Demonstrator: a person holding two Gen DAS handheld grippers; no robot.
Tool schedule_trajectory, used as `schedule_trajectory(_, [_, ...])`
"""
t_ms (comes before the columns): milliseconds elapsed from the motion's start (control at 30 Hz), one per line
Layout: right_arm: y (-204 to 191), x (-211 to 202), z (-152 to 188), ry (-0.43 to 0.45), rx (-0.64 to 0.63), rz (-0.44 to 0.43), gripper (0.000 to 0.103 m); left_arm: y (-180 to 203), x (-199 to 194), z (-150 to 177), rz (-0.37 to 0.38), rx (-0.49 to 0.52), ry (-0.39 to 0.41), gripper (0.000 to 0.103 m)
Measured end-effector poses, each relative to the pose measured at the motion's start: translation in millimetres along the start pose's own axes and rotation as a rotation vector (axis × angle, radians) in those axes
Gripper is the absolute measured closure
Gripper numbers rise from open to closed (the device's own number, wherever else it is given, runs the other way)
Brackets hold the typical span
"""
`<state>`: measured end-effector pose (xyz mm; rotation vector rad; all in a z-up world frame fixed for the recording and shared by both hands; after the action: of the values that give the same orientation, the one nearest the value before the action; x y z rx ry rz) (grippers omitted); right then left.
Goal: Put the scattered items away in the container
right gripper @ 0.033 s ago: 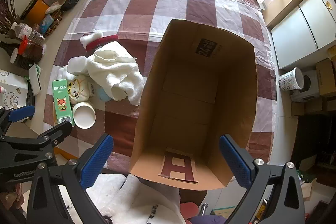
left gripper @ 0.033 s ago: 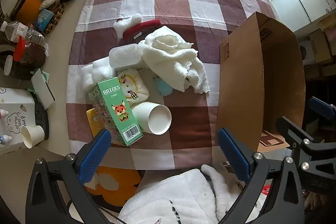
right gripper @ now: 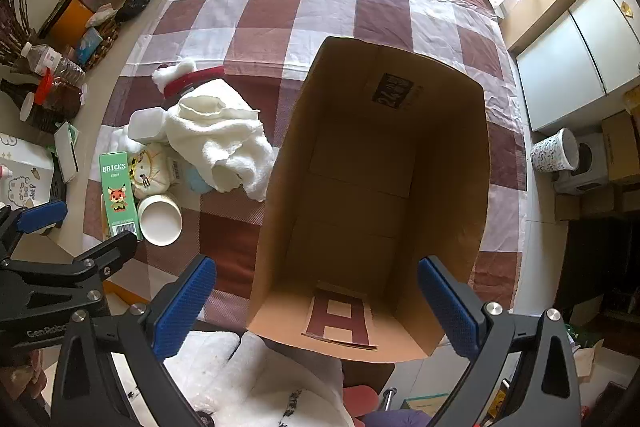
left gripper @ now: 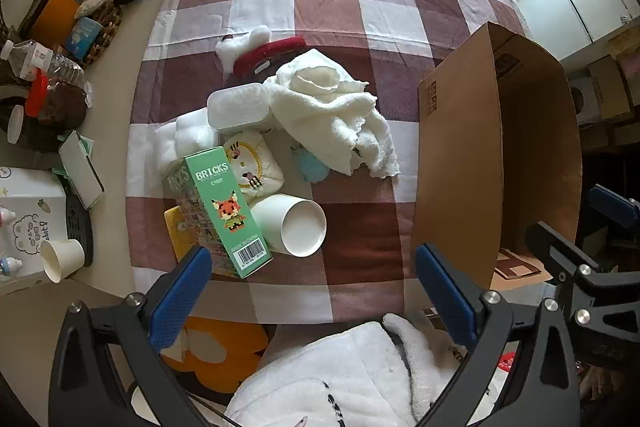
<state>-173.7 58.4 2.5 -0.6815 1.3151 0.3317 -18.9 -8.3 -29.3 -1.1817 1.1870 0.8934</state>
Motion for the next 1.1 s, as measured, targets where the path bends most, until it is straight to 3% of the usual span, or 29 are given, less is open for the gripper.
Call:
schedule_trajectory(933, [5.7,-0.1,-1.5,-0.020,-0.084,-0.026,0.000,5.6,2.3,-5.0,0.009,0.001,-0.006,0.000])
schedule_trajectory(967, [5.8,-0.5,-1.7,-0.033,-0.153,-0.029,0.000,5.8,1.7,-5.1,0.009,0.000,-0.006,0.000])
schedule_trajectory(1100, [7.2,-1.2,-1.6,-0.042,-0.195,-0.030,0.000,6.4,-0.3,-4.6,0.016,-0.001,-0.004,0.000])
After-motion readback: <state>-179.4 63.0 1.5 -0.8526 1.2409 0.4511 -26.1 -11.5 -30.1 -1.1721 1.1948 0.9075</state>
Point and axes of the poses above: each gripper's, at about its wrist camera, not at the fingertips, and x roughly the way its jaws point, y to its right, z to its underside, the point moved 3 cm from there along x, roughly the way its jaws point, and after that the axes turned 14 degrees about -z, right-handed, at the moved point
